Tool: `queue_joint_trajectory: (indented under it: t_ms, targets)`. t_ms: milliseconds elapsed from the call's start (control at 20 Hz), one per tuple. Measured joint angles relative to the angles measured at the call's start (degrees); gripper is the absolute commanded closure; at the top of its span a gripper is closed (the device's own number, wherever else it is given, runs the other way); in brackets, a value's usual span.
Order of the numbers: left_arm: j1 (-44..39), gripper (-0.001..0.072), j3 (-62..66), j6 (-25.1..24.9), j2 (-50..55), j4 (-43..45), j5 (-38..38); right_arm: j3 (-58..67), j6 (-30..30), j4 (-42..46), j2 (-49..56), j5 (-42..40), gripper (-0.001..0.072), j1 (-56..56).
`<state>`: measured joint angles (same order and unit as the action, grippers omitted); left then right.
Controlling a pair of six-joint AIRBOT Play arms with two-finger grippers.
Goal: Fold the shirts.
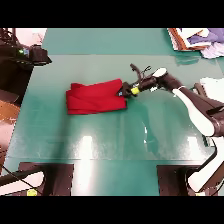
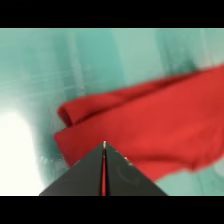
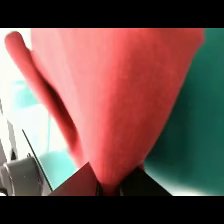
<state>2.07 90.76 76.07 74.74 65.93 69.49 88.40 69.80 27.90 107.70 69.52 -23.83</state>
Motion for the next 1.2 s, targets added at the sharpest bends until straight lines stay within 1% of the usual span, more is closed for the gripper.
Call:
queue_joint_trajectory:
  t_ms: [250, 400, 600, 850, 1050, 1200]
  targets:
    - [-6.4, 0.0677, 0.0, 0.0, 0.0, -0.4, -1.0, 1.6, 3.4, 6.8, -10.0, 1.2, 0.0696, 12.4]
    - [-9.3, 0.0677, 0.0, 0.0, 0.0, -0.6, -2.3, 1.8, 4.6, 11.2, -16.3, 1.4, 0.0697, 23.0]
    - [-11.1, 0.0677, 0.0, 0.1, 0.0, -1.6, -3.1, 1.9, 5.0, 14.2, -21.4, -0.7, 0.0697, 37.2]
    - [-11.6, 0.0677, 0.0, 0.3, 0.0, -2.7, -3.7, 1.9, 4.0, 15.2, -21.5, -4.7, 0.0697, 49.7]
    - [-11.7, 0.0677, 0.0, 0.4, 0.0, -3.0, -4.1, 2.7, 2.4, 15.3, -20.5, -8.0, 0.0697, 53.3]
    - [-11.7, 0.0677, 0.0, 0.4, 0.0, -3.1, -4.3, 7.3, 1.5, 15.2, -20.3, -9.1, 0.0697, 54.2]
